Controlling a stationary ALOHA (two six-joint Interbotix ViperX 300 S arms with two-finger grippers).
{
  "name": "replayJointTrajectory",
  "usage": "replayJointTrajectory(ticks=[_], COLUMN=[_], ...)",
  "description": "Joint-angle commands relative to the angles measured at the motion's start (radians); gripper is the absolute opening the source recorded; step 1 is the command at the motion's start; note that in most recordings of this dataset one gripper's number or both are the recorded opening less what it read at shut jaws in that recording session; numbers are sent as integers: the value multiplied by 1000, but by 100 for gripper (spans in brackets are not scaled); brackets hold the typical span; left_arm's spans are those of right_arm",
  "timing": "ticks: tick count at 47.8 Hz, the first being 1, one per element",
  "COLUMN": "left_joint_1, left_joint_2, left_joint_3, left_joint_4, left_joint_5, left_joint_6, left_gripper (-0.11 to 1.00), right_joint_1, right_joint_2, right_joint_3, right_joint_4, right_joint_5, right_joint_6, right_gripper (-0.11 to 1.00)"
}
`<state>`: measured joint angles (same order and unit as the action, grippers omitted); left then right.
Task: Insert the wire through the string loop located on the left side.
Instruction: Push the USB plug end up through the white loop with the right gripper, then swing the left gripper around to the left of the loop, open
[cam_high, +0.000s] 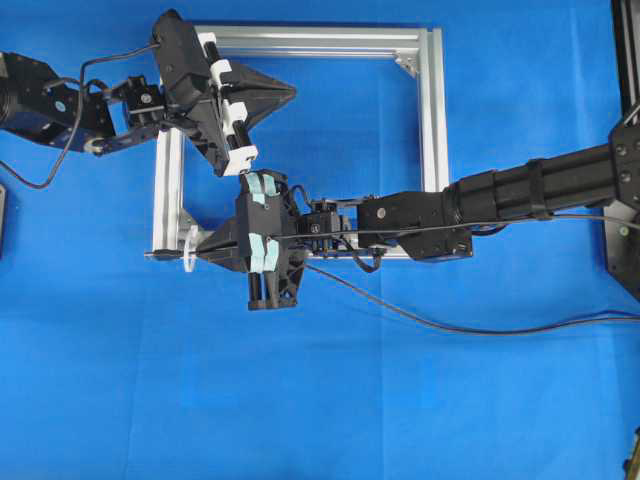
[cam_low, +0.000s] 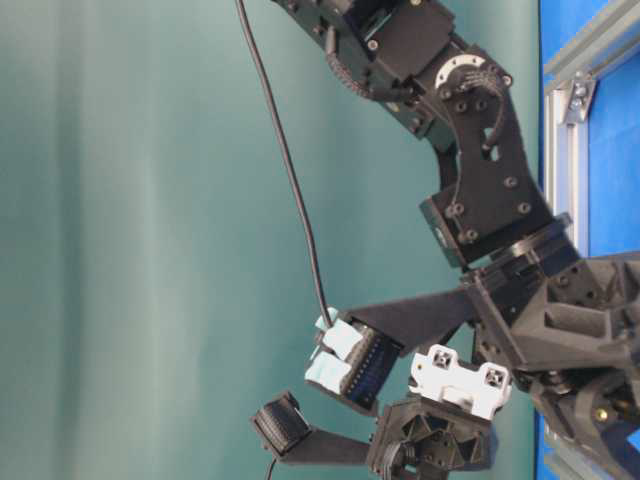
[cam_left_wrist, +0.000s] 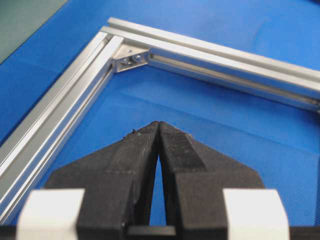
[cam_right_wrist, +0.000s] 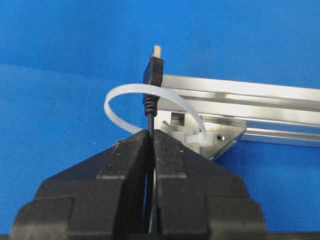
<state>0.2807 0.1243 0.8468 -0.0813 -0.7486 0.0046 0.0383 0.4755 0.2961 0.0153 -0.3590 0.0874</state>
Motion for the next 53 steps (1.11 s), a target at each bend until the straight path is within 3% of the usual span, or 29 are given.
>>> replayJointTrajectory(ticks=[1,13,43,53], left_joint_1=[-6,-3,12,12], left_joint_2=[-34,-107,-413,-486], left_joint_3=[-5,77,437,482], left_joint_4=[3,3,3,3], left_joint_5=[-5,-5,-5,18], left_joint_6=[2,3,2,0], left_gripper=[0,0,0,0], right_joint_1=[-3,-3,-3,-3], right_joint_2=[-25,-25,-25,-25], right_joint_3=[-21,-20,-20,-21], right_joint_4=[0,0,0,0], right_joint_5=[-3,-3,-3,-5], right_joint_6=[-2,-2,-3,-3], right_gripper=[-10,-10,-10,-10])
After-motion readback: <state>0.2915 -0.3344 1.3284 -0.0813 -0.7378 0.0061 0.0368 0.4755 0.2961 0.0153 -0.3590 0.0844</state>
